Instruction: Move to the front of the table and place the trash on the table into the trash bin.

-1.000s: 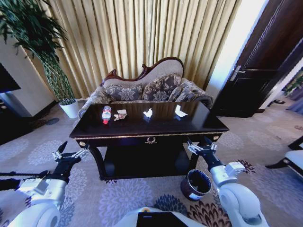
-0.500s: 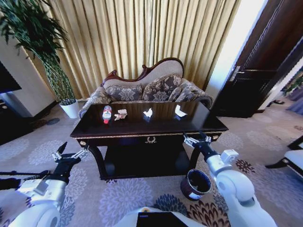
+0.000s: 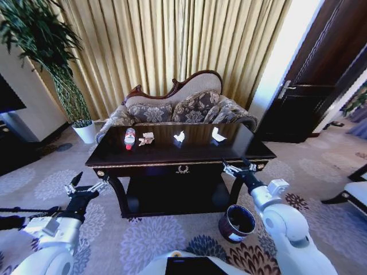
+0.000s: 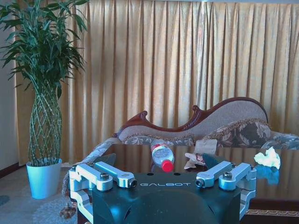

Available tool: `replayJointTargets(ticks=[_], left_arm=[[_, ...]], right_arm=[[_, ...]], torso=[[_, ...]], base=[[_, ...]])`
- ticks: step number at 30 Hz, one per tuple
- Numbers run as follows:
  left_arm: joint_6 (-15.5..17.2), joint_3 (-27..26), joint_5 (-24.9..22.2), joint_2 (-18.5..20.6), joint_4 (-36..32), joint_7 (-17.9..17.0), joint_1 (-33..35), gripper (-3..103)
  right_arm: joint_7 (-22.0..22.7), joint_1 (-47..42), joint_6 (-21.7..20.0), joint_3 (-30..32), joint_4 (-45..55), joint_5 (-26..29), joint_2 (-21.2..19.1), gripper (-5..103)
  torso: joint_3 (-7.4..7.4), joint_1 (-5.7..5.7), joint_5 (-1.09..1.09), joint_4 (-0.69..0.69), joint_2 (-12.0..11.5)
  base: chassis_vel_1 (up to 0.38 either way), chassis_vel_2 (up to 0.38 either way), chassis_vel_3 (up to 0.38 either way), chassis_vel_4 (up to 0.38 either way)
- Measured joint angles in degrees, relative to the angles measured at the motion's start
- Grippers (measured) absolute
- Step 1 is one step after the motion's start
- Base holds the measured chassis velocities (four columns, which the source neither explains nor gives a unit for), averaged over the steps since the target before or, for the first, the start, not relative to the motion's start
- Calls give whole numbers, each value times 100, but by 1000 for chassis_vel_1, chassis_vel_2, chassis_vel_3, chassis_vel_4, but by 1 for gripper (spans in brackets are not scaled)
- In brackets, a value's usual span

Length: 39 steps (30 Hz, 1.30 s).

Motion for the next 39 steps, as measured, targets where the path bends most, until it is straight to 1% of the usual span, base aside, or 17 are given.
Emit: replayJointTargets(ticks=[9, 22, 28, 31, 33, 34, 36, 37, 38, 39], left_arm=[[0, 0, 1, 8, 0, 1, -3, 100], [8, 12, 1, 7, 0, 7, -24, 100], [9, 13, -10, 3, 0, 8, -18, 100], [12, 10, -23, 14, 0, 8, -17, 100], [17, 9, -34, 28, 0, 6, -24, 100], [17, 9, -34, 28, 0, 6, -24, 100], [22, 10, -38, 36, 0, 4, -27, 100], [22, 10, -38, 36, 0, 4, -27, 100], [23, 11, -39, 37, 0, 3, -18, 100], [23, 11, -39, 37, 0, 3, -18, 100]], right_arm=[[-26, -20, 16, -4, 17, -31, 22, 100], [-51, -109, 51, -3, 32, -53, 66, 100], [-42, -108, 134, -30, -9, -45, 58, 100], [-13, -34, 88, -36, -77, -8, -1, 100], [118, 204, -52, -86, -209, 148, -178, 100], [118, 204, -52, -86, -209, 148, -178, 100], [408, 675, -253, -245, -516, 488, -529, 100], [408, 675, -253, -245, -516, 488, -529, 100], [495, 883, -359, -308, -666, 692, -702, 100], [495, 883, -359, -308, -666, 692, -702, 100]], torso=[[-1, -1, 0, 0, 1], [2, 4, 0, 0, -2], [1, 4, 0, 0, -2], [-2, -2, 0, -1, 1], [-2, -3, 1, -2, 2], [-2, -3, 1, -2, 2], [-1, -3, 1, 0, 1], [-1, -3, 1, 0, 1], [0, -1, 0, 1, 0], [0, -1, 0, 1, 0]], base=[[-17, 14, 20, -18], [-142, 152, 144, -138], [-34, 35, 22, -23], [0, 0, 0, 0], [0, 0, 0, 0], [0, 0, 0, 0], [0, 0, 0, 0], [0, 0, 0, 0], [0, 0, 0, 0], [0, 0, 0, 0]])
